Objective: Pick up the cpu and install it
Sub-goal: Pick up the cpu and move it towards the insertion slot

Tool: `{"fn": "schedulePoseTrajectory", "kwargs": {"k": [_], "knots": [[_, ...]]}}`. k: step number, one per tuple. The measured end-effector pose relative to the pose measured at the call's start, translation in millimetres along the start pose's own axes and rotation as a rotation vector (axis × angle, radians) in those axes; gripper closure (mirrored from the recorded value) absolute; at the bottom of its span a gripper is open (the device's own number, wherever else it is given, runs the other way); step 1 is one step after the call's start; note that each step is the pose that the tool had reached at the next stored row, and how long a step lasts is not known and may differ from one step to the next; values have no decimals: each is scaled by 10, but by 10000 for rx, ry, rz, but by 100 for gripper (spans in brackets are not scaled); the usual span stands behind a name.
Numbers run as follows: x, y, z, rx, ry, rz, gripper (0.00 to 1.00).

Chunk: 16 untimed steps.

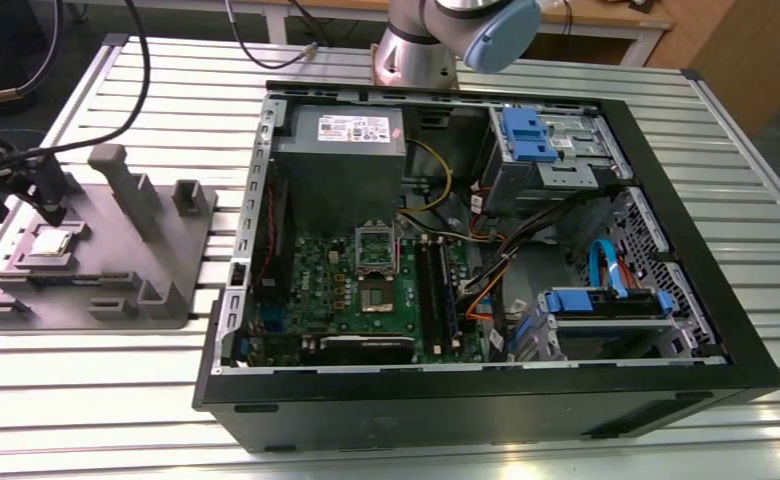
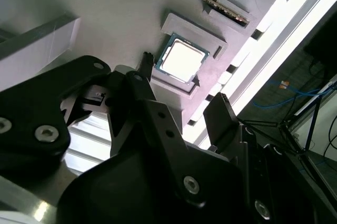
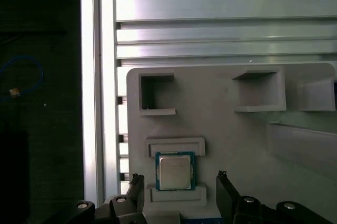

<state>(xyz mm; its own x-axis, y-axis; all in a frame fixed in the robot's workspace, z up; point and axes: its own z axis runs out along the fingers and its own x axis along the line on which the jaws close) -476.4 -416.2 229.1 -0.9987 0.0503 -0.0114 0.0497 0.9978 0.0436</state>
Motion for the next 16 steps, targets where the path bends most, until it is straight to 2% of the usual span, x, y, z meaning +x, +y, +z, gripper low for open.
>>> {"fn": "schedulePoseTrajectory", "kwargs": {"k": [3, 4, 12, 15, 16], "knots": [[0, -2, 13, 1, 1, 1, 35], [0, -4, 46, 6, 1, 0, 35], [0, -4, 50, 29, 0, 0, 35], [0, -4, 56, 117, -4, -1, 35], [0, -5, 60, 120, -5, -2, 35]]}}
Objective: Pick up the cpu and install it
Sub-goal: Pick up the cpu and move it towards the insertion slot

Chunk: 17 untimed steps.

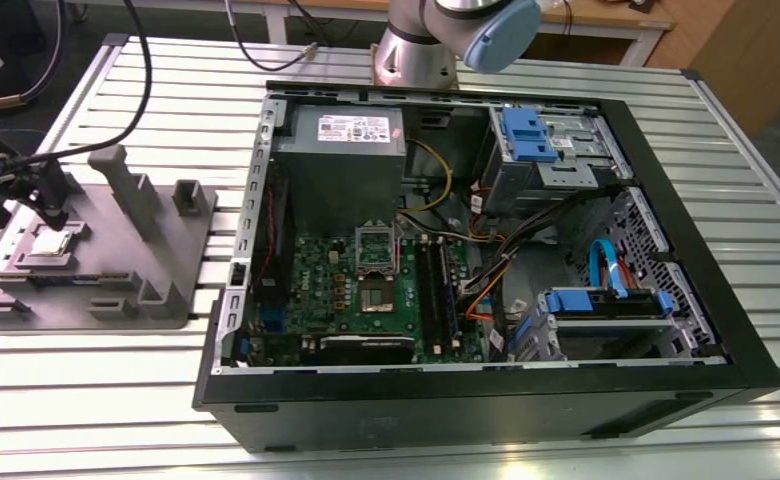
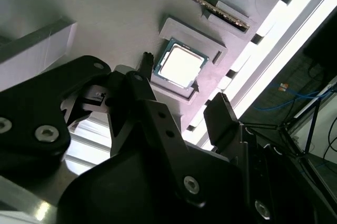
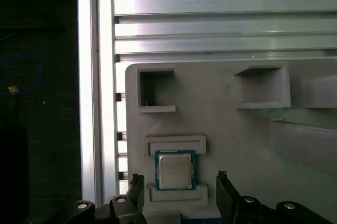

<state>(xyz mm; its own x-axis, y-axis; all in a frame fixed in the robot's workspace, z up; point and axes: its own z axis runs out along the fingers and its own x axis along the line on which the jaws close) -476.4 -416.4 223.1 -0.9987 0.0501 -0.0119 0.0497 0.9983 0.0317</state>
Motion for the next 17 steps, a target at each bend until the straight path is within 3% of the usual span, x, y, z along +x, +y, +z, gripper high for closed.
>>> {"fn": "schedulePoseTrajectory", "kwargs": {"k": [15, 16, 17], "knots": [[1, -3, 98, -67, 4, 1, 35], [0, -28, 140, -145, 5, 3, 35], [1, -31, 155, -153, 6, 3, 35]]}}
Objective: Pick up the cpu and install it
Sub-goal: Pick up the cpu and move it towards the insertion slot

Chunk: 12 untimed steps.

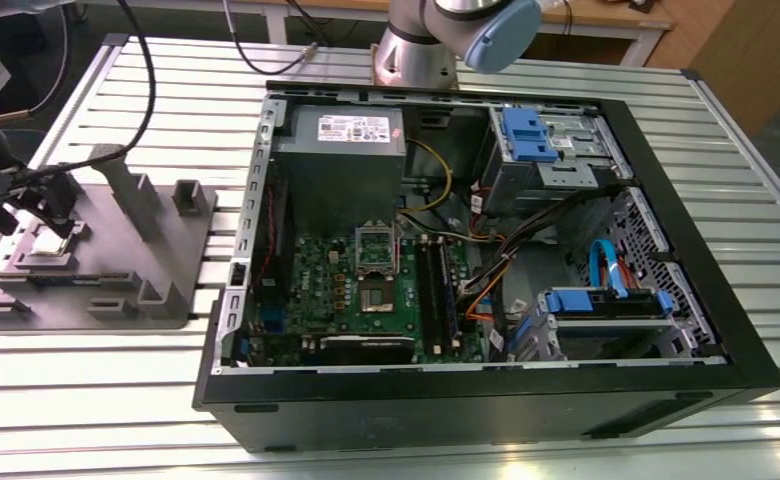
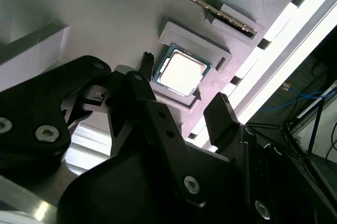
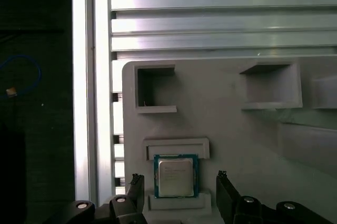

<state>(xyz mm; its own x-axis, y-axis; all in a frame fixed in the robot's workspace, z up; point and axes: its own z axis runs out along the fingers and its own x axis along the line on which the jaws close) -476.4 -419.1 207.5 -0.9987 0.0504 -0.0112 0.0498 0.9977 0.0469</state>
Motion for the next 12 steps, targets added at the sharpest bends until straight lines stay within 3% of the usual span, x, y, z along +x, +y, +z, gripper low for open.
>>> {"fn": "schedulePoseTrajectory", "kwargs": {"k": [12], "knots": [[1, -9, 120, -1, 2, 0, 35]]}}
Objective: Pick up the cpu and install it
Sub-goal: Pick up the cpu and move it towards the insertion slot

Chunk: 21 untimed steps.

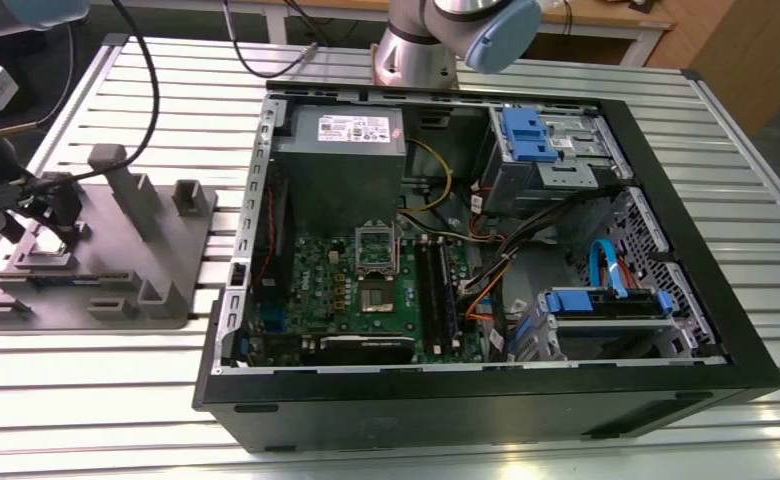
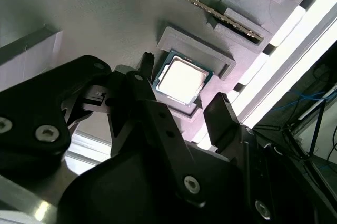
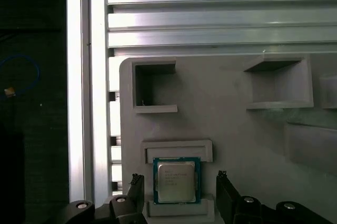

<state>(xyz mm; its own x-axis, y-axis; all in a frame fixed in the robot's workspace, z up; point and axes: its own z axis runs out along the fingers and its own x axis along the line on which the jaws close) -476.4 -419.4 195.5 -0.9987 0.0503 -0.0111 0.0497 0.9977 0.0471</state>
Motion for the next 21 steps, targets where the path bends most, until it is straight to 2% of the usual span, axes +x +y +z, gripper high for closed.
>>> {"fn": "schedulePoseTrajectory", "kwargs": {"k": [4, 6, 21], "knots": [[0, -2, 28, 0, 1, 0, 35], [1, -4, 72, -1, 5, -109, 35], [2, -6, 109, -2, 6, -120, 35]]}}
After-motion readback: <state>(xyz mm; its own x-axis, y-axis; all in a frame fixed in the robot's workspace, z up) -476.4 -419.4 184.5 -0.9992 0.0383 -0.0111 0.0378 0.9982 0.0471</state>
